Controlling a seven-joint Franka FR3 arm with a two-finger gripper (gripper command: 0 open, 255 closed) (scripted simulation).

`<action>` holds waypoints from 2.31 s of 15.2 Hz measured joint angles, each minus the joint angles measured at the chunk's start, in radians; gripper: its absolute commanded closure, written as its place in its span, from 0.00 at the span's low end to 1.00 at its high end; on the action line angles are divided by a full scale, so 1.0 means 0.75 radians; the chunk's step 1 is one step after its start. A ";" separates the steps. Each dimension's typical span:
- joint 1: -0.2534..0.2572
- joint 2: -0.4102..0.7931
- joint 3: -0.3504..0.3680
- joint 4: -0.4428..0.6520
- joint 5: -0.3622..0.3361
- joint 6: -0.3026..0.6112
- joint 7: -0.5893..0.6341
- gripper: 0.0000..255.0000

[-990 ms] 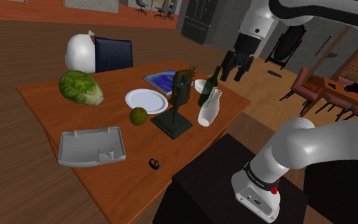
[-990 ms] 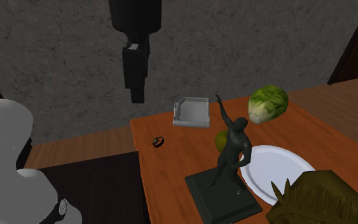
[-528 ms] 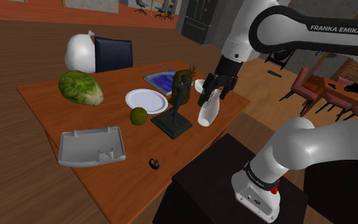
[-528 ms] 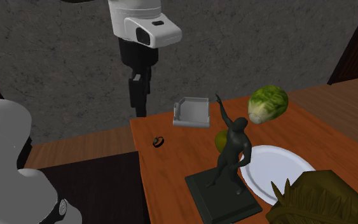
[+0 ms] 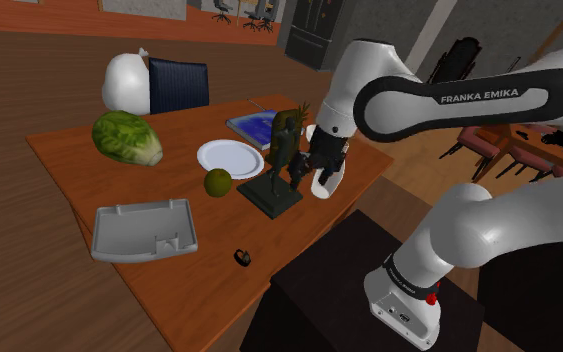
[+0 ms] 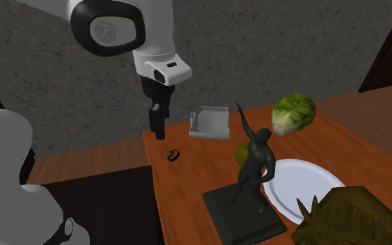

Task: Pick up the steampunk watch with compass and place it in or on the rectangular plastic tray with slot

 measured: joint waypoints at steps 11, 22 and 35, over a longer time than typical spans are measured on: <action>-0.079 0.562 0.395 -0.008 -0.082 0.638 0.427 0.00; -0.060 1.246 0.323 0.228 -1.196 0.929 1.454 0.00; 0.047 1.376 0.175 0.283 -1.402 0.985 1.612 1.00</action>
